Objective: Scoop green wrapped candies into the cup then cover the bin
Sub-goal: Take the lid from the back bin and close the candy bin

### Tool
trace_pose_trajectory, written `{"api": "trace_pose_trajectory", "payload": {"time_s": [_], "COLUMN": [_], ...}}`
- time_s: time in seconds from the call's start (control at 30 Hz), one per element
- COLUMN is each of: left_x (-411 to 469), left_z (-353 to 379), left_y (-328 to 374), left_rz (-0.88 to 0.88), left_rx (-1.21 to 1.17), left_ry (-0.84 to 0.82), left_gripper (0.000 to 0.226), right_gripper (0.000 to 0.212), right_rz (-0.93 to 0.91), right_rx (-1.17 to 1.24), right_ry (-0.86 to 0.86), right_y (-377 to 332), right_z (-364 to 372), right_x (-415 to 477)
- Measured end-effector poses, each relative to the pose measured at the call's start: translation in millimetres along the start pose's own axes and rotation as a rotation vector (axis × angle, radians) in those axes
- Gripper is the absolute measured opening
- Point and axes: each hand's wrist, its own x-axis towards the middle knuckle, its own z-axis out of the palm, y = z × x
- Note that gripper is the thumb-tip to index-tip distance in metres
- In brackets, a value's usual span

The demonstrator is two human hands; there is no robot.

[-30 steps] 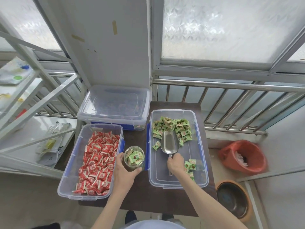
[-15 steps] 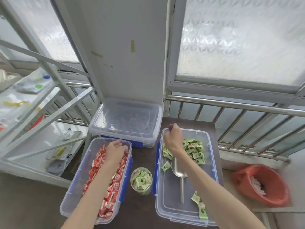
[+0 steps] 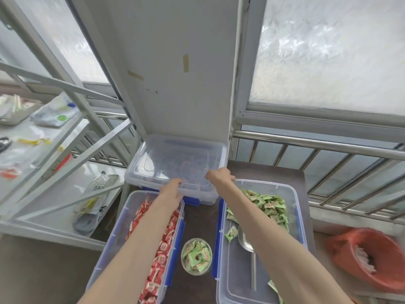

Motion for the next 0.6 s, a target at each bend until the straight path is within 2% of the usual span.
{"api": "trace_pose_trajectory", "payload": {"time_s": [0.1,0.17,0.23,0.33,0.37,0.43,0.47,0.53,0.6], "left_x": [-7.7,-9.8,-16.0,-22.3,-33.2,-53.2,-61.4,-81.0,-87.0], "left_z": [-2.1,-3.1,-5.2,-11.3,-15.7,-22.7,-26.8,-32.2,-31.5], "left_y": [-5.2,-9.6,-11.5,-28.6,-34.0,-48.6,-59.2,-72.9,-82.6], "left_rz": [-0.007,0.025,-0.037,-0.082,-0.054,0.081,0.151,0.262,0.301], "left_rx": [-0.096,-0.139,-0.18,-0.112,-0.079,-0.102,-0.152,-0.228,-0.205], "left_ry": [0.036,0.121,0.208,0.152,0.134,0.117,0.061,-0.109,-0.23], "left_gripper": [0.049,0.051,0.07,0.095,0.09,0.054,0.043,0.039,0.04], "right_gripper": [0.066,0.047,0.028,0.032,0.033,0.034,0.038,0.046,0.038], "right_rz": [0.018,-0.012,-0.021,-0.053,-0.072,-0.11,-0.124,-0.164,-0.181], "right_rx": [0.314,0.52,0.681,0.848,0.898,0.964,0.968,0.971,1.042], "right_ry": [-0.069,-0.179,-0.275,-0.328,-0.342,-0.355,-0.348,-0.331,-0.3], "right_y": [4.3,9.1,18.8,45.8,58.7,85.2,99.4,129.2,163.5], "right_z": [-12.3,-22.7,-28.1,-24.2,-22.9,-27.3,-33.0,-46.4,-64.1], "right_x": [-8.2,-22.9,-44.7,-74.0,-81.6,-97.4,-105.3,-118.6,-132.7]}}
